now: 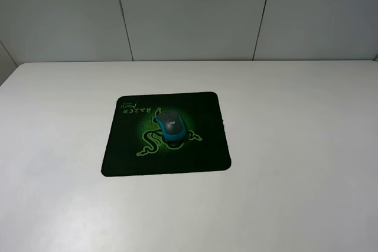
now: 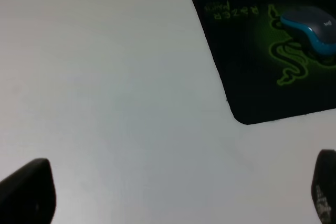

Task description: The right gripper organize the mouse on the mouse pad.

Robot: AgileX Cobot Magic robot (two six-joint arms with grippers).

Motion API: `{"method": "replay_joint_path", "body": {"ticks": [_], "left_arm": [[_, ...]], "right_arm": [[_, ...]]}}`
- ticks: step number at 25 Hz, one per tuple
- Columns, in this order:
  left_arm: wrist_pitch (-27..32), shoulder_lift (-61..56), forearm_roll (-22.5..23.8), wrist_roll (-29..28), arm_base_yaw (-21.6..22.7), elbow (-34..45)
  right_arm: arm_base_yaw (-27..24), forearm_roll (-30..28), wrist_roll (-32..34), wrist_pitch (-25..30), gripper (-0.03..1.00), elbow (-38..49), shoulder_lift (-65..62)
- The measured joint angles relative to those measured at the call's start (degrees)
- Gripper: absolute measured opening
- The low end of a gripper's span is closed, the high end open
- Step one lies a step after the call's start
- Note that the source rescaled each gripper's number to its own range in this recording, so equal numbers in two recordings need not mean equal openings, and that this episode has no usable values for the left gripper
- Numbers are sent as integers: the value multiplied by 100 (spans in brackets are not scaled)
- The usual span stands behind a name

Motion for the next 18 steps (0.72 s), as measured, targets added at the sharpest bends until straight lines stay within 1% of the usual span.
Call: {"method": "replay_joint_path", "body": {"ticks": [18], "left_arm": [[0, 0, 0, 0, -4, 0]], "right_arm": [[-41, 0, 0, -6, 100, 0, -37]]}}
